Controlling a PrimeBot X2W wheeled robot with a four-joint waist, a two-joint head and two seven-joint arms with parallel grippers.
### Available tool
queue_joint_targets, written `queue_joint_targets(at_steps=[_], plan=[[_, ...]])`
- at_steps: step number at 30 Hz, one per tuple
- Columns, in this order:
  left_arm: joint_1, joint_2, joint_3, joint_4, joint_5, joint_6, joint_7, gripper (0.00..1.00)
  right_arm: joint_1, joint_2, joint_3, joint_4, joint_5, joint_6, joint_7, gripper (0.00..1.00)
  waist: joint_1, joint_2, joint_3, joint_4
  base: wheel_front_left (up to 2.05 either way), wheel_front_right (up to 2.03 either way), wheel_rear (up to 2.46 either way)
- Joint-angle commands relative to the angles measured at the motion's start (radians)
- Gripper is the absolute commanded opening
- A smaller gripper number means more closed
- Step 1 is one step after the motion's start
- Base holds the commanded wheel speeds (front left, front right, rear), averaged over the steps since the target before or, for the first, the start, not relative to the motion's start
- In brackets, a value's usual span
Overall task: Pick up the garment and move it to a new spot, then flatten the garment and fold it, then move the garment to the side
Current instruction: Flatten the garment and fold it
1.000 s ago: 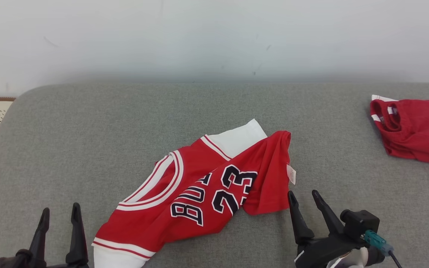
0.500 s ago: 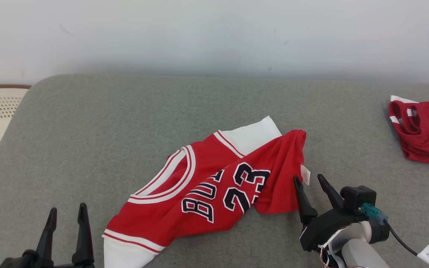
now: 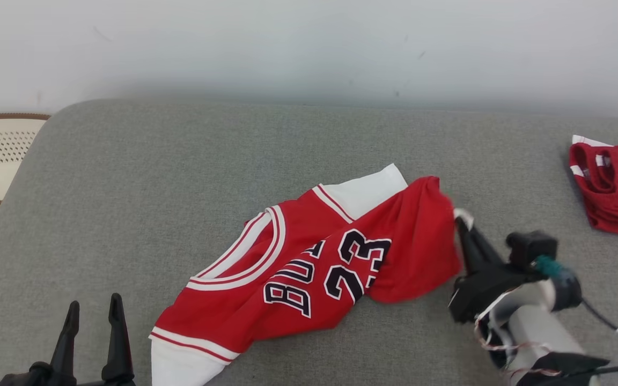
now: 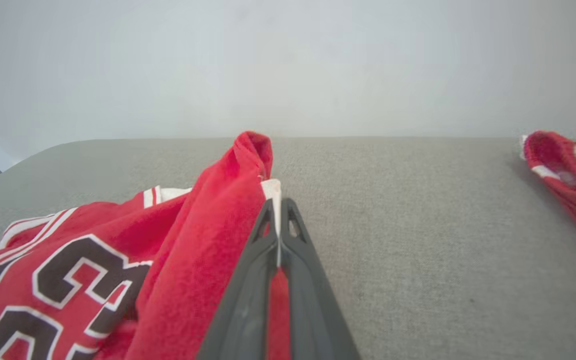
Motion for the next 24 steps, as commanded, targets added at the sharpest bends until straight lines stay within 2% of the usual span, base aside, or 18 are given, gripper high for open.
queue_joint_targets(at_steps=[1, 15, 24], plan=[[0.004, -0.001, 0.002, 0.004, 0.002, -0.006, -0.008, 1.00, -0.017, -0.013, -0.004, -0.009, -0.004, 0.000, -0.006, 0.00, -0.0001, -0.0001, -0.006, -0.007, 0.00, 0.00, 0.00], [0.034, -0.042, 0.035, 0.023, 0.034, -0.036, -0.008, 1.00, -0.118, -0.170, -0.012, -0.136, 0.017, 0.000, -0.005, 0.00, -0.0001, -0.0001, -0.053, -0.022, 0.00, 0.00, 0.00], [0.045, -0.055, 0.059, 0.025, 0.045, -0.049, -0.008, 1.00, -0.117, -0.194, -0.017, -0.190, 0.015, 0.000, 0.004, 0.00, -0.0001, -0.0001, -0.058, -0.015, 0.00, 0.00, 0.00]])
